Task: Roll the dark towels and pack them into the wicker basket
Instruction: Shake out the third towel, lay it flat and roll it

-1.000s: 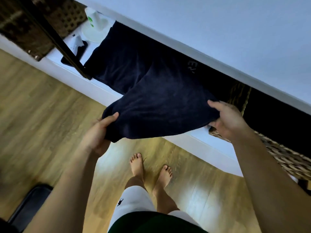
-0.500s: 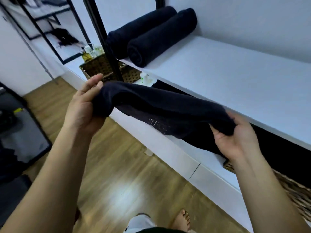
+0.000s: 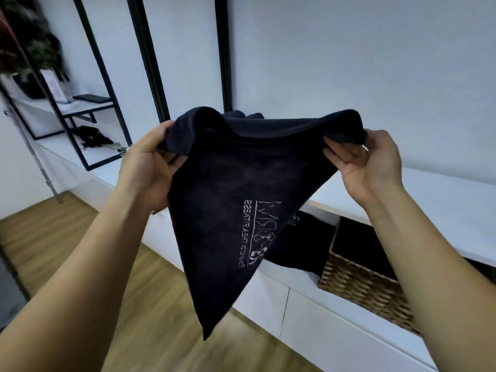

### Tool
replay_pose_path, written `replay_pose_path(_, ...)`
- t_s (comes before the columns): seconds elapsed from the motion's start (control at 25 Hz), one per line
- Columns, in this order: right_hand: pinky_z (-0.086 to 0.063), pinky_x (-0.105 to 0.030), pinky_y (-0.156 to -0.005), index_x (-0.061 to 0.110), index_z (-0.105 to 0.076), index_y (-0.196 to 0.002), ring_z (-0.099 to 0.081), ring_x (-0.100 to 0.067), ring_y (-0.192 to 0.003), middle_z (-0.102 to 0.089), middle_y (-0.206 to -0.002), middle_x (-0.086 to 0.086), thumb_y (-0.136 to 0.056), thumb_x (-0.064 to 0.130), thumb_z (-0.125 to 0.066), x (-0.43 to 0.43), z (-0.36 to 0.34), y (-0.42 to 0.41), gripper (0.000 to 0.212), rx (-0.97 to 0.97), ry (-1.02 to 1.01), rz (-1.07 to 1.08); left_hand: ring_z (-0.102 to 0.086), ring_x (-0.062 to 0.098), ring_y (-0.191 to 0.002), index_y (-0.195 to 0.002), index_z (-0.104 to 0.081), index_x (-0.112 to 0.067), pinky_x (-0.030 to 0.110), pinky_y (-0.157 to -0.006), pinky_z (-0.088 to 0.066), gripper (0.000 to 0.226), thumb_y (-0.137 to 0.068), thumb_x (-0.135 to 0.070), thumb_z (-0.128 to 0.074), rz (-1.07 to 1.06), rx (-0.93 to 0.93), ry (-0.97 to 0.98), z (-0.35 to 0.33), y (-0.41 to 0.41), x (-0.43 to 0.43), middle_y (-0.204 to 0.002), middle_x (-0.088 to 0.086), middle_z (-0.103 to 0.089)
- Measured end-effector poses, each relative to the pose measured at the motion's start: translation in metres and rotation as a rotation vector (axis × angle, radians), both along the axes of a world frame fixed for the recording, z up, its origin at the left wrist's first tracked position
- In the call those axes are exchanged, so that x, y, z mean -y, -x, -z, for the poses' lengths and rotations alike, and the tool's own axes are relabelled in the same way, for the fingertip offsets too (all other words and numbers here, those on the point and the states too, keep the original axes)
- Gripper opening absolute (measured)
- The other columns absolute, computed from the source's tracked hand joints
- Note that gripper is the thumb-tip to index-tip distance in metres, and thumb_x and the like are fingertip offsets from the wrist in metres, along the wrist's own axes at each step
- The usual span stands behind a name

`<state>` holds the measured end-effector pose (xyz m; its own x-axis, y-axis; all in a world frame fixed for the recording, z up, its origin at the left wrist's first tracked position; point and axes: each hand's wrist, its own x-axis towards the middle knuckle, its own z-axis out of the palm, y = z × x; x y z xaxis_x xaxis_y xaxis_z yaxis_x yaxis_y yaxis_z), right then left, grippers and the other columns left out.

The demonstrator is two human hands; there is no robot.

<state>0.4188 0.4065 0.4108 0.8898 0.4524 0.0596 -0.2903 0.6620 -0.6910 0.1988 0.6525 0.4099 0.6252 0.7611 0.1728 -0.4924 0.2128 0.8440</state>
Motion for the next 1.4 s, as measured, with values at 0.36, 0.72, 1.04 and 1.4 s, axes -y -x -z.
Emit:
replay_pose_path(0.36,-0.055,-0.039,-0.098,-0.001,-0.055,-0.123,-0.072,-0.026,-0.104,-0.071,-0.109,-0.019,-0.088,-0.019,-0.035,0.105,-0.035,-0.015,0.044,0.383,0.229,0.332,-0.066,0.031,-0.111,-0.117,-0.061,-0.002,0.045,-0.099,-0.052,0.095,-0.023,-0.009,-0.070,0.287,0.224,-0.064,-0.028,-0.050,0.079,-0.108,0.013,-0.071)
replay_pose_path(0.72,-0.048,-0.029,-0.101,0.019,-0.051,-0.135,-0.064,-0.011,-0.115,-0.068,-0.127,0.001,-0.085,0.011,-0.059,0.101,0.025,-0.195,0.051,0.596,1.015,0.352,-0.057,0.022,-0.126,-0.140,-0.044,-0.004,0.042,-0.111,-0.042,0.066,-0.078,0.013,-0.029,0.307,-0.313,-0.182,0.009,-0.254,0.086,-0.134,0.010,-0.060)
replay_pose_path(1.04,-0.048,-0.045,-0.096,0.007,-0.009,-0.157,-0.058,-0.034,-0.113,-0.057,-0.134,-0.018,-0.101,0.039,-0.044,0.041,0.149,-0.313,0.074,1.232,1.660,-0.098,-0.041,0.029,-0.139,-0.157,0.014,-0.028,0.035,-0.114,-0.029,0.089,-0.098,-0.037,-0.053,0.218,-1.062,-1.024,0.143,-0.349,0.062,-0.156,0.006,-0.038)
replay_pose_path(1.4,-0.045,-0.038,-0.099,0.017,-0.007,-0.159,-0.055,-0.033,-0.120,-0.051,-0.144,-0.017,-0.100,0.046,-0.041,-0.107,0.145,-0.401,0.074,1.642,1.449,-0.416,0.010,0.014,-0.152,-0.157,-0.016,-0.038,0.054,-0.119,0.014,0.061,-0.100,-0.062,-0.020,0.292,-1.218,-1.465,0.144,-0.380,0.077,-0.167,-0.008,-0.002)
